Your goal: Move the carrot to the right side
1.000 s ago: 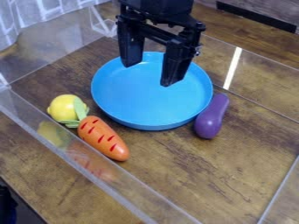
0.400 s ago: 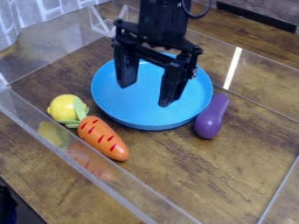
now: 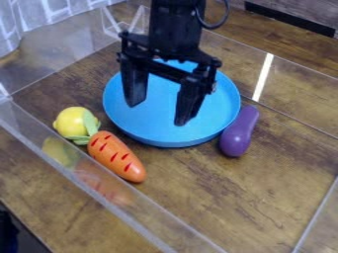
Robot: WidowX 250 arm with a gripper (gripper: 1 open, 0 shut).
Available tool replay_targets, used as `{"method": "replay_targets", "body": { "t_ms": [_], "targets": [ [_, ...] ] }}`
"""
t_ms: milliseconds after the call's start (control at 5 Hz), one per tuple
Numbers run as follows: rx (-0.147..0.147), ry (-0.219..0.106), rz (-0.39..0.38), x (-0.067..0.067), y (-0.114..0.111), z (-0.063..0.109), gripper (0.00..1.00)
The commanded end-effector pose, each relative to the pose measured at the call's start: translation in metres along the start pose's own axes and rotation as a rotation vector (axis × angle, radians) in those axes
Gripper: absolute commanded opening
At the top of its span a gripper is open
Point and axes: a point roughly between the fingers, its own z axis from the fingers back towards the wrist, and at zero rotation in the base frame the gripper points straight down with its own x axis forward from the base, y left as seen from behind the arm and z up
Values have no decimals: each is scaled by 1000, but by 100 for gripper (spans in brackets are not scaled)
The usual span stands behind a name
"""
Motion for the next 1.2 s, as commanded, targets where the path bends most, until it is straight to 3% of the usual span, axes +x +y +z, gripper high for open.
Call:
{"method": "replay_targets", "body": {
  "t_ms": [0, 400, 600, 1000],
  "targets": [
    [-32, -43, 153, -1, 13, 1, 100],
    [-137, -100, 555, -9, 44, -15, 100],
    [-192, -117, 707, -8, 53, -27, 100],
    [-259, -138, 893, -6, 55, -55, 100]
  ]
}}
